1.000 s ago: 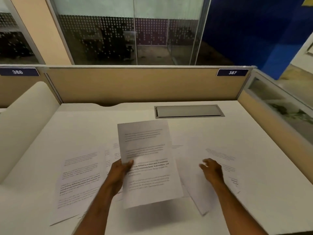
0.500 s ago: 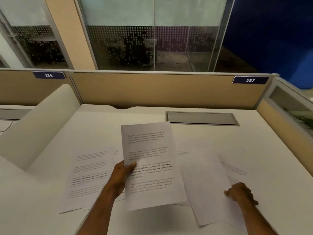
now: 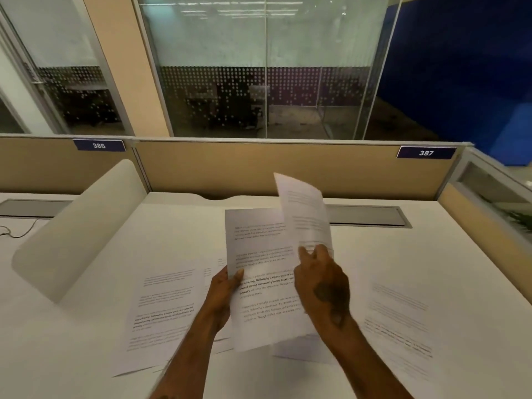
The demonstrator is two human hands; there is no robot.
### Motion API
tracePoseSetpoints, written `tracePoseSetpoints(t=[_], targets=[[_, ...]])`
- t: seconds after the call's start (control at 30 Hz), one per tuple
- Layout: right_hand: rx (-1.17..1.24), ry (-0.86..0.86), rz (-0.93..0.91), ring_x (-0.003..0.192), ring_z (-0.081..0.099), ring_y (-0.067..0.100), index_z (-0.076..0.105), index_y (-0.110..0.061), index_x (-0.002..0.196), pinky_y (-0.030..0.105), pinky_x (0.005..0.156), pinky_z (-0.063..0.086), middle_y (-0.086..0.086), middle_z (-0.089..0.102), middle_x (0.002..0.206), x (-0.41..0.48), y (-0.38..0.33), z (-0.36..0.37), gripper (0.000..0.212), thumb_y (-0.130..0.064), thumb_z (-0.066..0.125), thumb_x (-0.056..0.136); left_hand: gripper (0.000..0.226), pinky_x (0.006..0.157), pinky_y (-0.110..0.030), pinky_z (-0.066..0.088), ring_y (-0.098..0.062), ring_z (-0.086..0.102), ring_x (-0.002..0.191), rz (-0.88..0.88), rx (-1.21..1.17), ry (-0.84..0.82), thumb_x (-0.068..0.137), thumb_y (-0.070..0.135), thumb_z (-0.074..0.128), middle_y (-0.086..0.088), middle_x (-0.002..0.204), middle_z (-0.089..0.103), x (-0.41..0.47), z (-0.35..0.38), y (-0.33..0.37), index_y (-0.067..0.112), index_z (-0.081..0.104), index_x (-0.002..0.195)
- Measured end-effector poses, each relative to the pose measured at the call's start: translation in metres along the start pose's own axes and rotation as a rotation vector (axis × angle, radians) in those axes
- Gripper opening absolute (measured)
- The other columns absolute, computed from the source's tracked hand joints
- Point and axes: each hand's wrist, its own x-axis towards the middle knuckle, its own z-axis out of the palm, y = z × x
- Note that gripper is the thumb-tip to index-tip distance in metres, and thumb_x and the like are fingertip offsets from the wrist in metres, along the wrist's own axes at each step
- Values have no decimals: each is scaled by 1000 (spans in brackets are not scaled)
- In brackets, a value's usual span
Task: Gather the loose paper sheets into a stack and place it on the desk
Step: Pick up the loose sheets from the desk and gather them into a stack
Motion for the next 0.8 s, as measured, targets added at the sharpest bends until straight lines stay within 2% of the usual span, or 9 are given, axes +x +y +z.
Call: tracePoseSetpoints(t=[0.07, 0.13, 0.27, 0.4, 0.53, 0.6, 0.7, 0.77, 0.8], targets=[[-60, 20, -116, 60, 67, 19, 77, -14, 99, 28, 45, 55, 6, 70, 86, -14, -39, 12, 30, -25, 82, 73, 36, 83, -55, 63, -47, 71, 111, 14, -40, -35, 101, 22, 58, -25, 127, 71, 1, 4, 5, 8, 60, 134], [-96, 6, -182, 46, 62, 13, 79, -13, 77, 22, 38, 51, 2, 69, 67, -25, -66, 24, 34, -29, 96, 52, 38, 89, -59, 60, -49, 67, 117, 42, -85, -63, 105, 24, 49, -23, 133, 68, 1, 5, 7, 10, 55, 140], [-99, 0, -196, 37, 56, 8, 76, -12, 62, 15, 38, 48, 0, 63, 52, -35, -90, 48, 41, -38, 99, 40, 46, 87, -51, 62, -39, 69, 119, 85, -92, -33, 103, 43, 42, -14, 134, 70, -4, 6, 16, 21, 56, 141], [-115, 21, -224, 35, 56, 8, 77, -12, 62, 14, 36, 46, 0, 63, 51, -42, -106, 56, 45, -42, 99, 37, 51, 91, -60, 59, -40, 70, 117, 103, -57, -2, 95, 49, 53, -14, 129, 72, -8, 5, 24, 20, 59, 136], [99, 44, -206, 50, 61, 11, 76, -19, 79, 20, 44, 51, 0, 67, 68, -43, -98, 45, 42, -56, 84, 60, 38, 89, -54, 61, -42, 71, 112, 122, 10, 26, 89, 23, 69, -17, 119, 76, -8, 0, 32, 13, 65, 125], [294, 4, -86, 72, 64, 15, 74, -22, 96, 22, 58, 52, 0, 68, 90, -23, -70, 39, 55, -71, 59, 75, 39, 86, -50, 63, -42, 72, 110, 116, -27, 12, 89, 18, 68, -19, 121, 75, -8, -8, 37, 8, 66, 126], [533, -77, 252, 119, 54, 22, 59, -26, 132, 31, 86, 52, 2, 54, 134, 11, -7, 37, 71, -72, 60, 78, 36, 83, -46, 64, -42, 72, 110, 86, -32, -68, 94, 13, 65, -24, 125, 73, -12, -25, 45, 4, 65, 128], [876, -390, 470, 137, 44, 28, 41, -26, 148, 46, 108, 44, 5, 42, 151, 25, 24, 43, 85, -68, 66, 78, 36, 82, -47, 64, -44, 72, 110, 60, -6, -127, 95, 14, 66, -26, 125, 72, -15, -38, 46, 3, 65, 129], [1150, -597, 540, 135, 48, 30, 40, -25, 149, 49, 110, 42, 7, 47, 149, 27, 32, 50, 88, -65, 69, 77, 38, 83, -48, 64, -44, 72, 110, 45, 7, -151, 94, 16, 67, -26, 125, 71, -16, -43, 46, 4, 66, 129]])
